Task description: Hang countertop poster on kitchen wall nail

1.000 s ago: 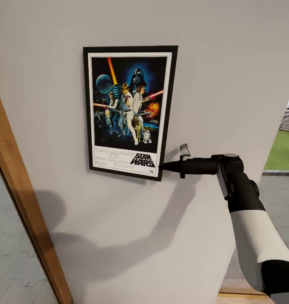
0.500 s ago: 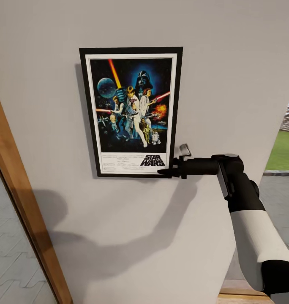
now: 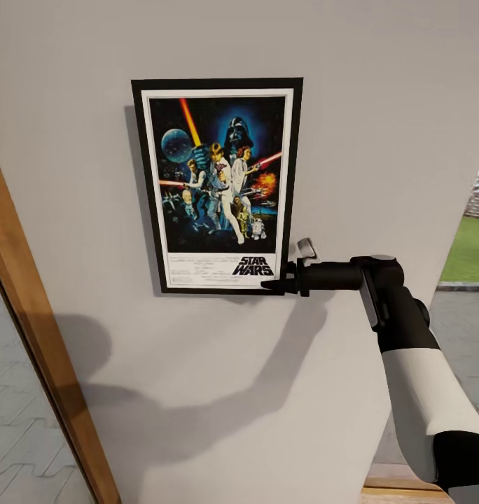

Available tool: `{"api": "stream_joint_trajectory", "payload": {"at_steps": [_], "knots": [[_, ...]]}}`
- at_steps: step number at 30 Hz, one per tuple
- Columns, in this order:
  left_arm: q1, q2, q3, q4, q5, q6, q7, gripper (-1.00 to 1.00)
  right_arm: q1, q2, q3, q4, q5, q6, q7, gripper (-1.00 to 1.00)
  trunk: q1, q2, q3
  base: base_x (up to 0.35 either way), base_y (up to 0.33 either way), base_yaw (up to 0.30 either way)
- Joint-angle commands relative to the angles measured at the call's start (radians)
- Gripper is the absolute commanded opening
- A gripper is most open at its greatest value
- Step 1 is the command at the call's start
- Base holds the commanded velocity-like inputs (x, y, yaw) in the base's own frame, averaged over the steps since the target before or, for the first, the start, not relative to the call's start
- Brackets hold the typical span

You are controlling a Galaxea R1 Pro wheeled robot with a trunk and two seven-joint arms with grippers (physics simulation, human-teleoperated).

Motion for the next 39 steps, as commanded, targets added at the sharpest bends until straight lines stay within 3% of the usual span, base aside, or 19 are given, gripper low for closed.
{"api": "stream_joint_trajectory", "payload": {"at_steps": [1, 22, 39], "knots": [[0.0, -0.001, 0.003, -0.001, -0.001, -0.001, -0.006, 1.0, 0.0, 0.0, -0.003, 0.0, 0.015, 0.003, -0.05, 1.0, 0.001, 0.0, 0.0, 0.0, 0.0, 0.0], [0.0, -0.001, 0.003, -0.001, -0.002, -0.001, -0.006, 1.0, 0.0, 0.0, -0.003, 0.0, 0.015, 0.003, -0.05, 1.0, 0.001, 0.0, 0.0, -0.043, -0.05, 0.0], [0.0, -0.001, 0.003, 0.001, -0.002, -0.001, -0.006, 1.0, 0.001, 0.0, -0.003, 0.0, 0.012, 0.002, -0.049, 1.0, 0.001, 0.0, 0.0, -0.258, -0.164, 0.0]]}}
